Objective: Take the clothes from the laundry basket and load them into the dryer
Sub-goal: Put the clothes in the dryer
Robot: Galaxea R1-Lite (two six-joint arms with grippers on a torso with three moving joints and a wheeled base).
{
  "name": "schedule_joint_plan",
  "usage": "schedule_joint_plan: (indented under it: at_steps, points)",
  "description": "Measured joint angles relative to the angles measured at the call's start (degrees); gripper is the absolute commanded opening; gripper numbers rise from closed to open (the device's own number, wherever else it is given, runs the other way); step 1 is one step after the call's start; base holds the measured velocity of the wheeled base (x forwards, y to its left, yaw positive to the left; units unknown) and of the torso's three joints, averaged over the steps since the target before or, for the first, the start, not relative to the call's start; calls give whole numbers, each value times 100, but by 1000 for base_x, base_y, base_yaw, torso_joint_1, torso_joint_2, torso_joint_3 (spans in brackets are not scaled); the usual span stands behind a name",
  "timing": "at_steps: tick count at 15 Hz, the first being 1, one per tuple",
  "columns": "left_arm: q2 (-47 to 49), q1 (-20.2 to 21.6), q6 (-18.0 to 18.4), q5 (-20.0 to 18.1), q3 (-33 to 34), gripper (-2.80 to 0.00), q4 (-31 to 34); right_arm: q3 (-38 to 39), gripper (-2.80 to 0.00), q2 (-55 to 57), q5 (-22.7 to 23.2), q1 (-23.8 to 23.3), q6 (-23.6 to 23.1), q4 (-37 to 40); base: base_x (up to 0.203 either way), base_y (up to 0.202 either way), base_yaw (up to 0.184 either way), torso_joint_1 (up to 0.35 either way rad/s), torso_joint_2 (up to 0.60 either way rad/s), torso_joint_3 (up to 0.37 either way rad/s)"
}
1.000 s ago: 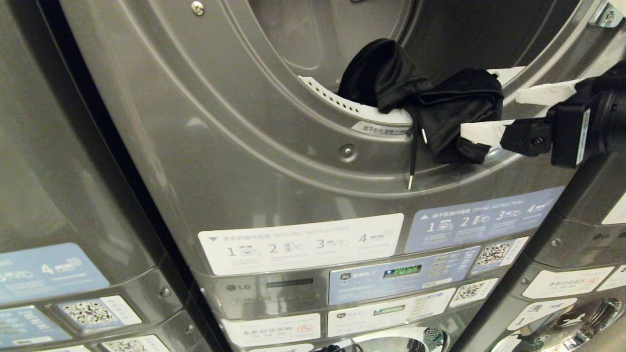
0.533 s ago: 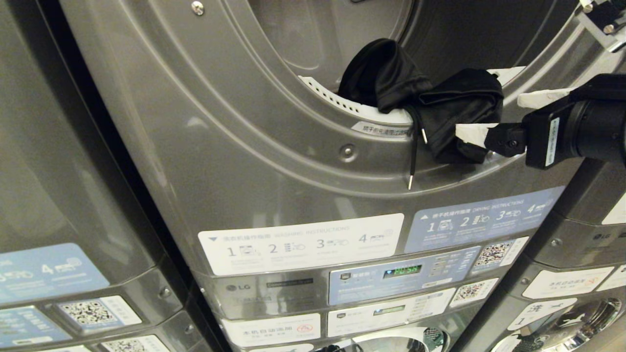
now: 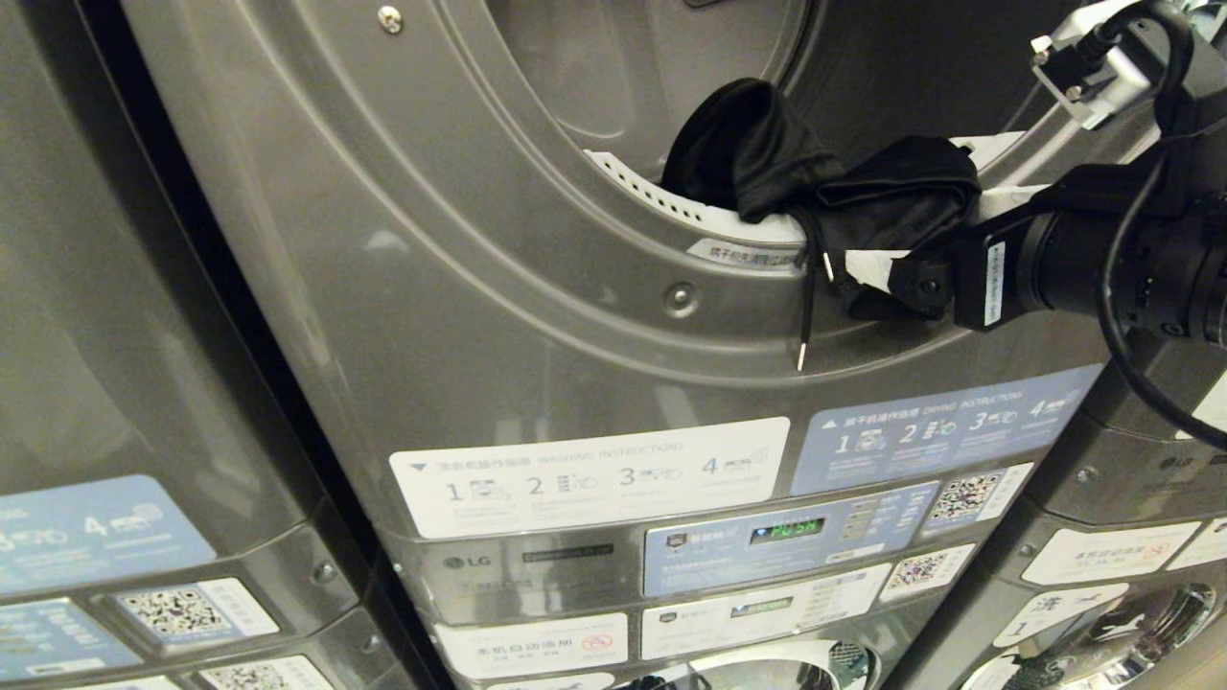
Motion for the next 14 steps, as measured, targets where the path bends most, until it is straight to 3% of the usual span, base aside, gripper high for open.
schedule_joint_plan:
  at_steps: [5,6,14]
  points:
    - [0,0,2,0,0,-280,-2,-5,0,151,-6,-9,-4,-174,0,0,0,0,0,0]
    - [0,0,2,0,0,-280,-2,-2,-280,174,-13,-8,-16,-235,0,0,0,0,0,0]
    - [0,0,16,-6,0,-280,-2,14,-280,105,-1,32,-121,-258,0,0,0,0,0,0]
